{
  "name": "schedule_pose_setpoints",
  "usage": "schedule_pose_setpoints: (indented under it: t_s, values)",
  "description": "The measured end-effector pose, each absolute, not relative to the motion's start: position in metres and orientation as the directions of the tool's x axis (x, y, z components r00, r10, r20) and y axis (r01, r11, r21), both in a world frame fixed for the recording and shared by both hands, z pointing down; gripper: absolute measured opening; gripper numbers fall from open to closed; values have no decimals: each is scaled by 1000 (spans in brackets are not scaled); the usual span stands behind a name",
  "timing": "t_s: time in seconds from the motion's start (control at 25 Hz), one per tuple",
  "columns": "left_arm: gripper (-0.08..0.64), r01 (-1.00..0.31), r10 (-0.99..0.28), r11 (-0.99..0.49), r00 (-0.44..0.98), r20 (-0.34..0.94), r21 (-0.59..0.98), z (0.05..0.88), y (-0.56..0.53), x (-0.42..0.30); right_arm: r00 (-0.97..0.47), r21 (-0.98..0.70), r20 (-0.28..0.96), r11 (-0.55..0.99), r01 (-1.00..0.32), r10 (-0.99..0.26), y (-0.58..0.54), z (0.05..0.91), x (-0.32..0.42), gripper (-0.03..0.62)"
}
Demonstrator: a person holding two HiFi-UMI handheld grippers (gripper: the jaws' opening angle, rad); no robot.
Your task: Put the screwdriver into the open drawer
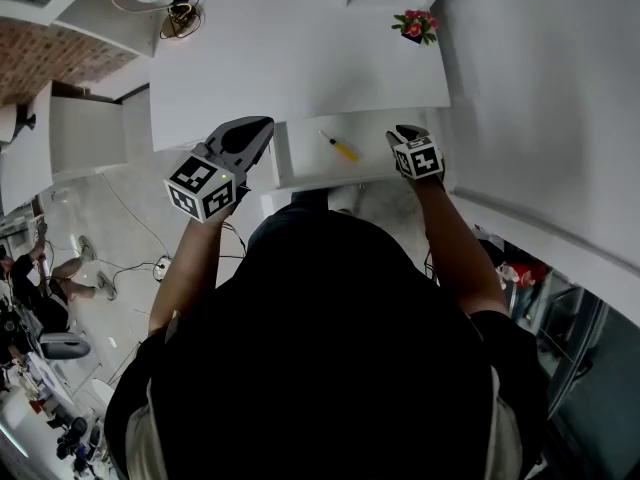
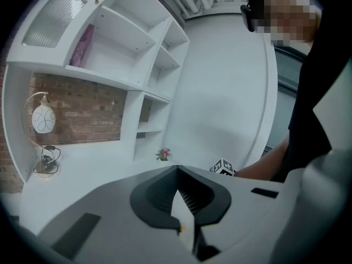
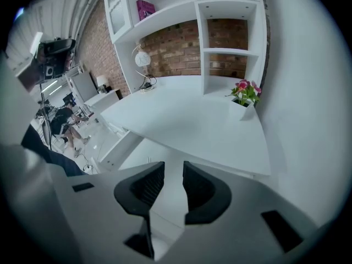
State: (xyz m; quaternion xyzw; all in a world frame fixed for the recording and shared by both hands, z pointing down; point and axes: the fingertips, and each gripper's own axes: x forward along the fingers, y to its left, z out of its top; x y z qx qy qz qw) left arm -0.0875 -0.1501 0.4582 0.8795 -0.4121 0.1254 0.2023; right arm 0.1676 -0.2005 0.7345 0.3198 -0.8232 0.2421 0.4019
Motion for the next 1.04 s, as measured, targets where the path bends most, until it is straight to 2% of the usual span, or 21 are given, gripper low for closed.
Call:
schedule_pose_setpoints:
  t_s: [1.04]
  values:
    - [15,-743,-683,-648,664,306,166,401,-91,-34,-525,35,647,710,-704,-553,-165,586,190,110]
